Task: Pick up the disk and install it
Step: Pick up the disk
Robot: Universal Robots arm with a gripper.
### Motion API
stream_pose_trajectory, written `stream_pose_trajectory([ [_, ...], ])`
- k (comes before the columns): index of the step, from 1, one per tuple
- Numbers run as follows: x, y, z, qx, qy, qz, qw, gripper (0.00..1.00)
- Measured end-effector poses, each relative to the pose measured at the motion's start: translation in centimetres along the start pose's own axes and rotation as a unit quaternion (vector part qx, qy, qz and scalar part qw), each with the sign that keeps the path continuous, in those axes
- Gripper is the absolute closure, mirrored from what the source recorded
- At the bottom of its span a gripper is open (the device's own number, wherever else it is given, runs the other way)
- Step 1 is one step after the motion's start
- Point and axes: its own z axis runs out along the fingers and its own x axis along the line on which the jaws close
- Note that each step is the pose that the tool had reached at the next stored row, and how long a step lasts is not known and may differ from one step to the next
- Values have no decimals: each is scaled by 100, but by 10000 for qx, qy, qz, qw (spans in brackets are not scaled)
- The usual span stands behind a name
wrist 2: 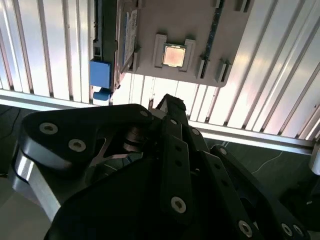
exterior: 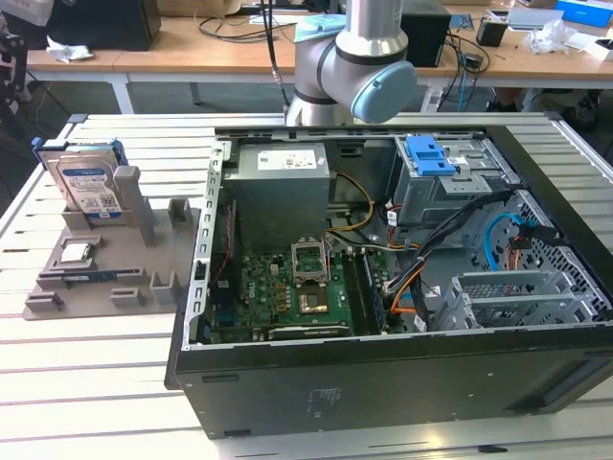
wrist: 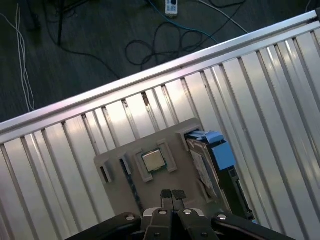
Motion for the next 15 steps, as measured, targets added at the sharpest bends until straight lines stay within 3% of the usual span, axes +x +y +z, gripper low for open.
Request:
stream_pose_trajectory([
  [8, 0, 0, 0, -7, 11, -291, 9996, 89],
  [15, 0, 0, 0, -14, 22, -603, 9982, 89],
])
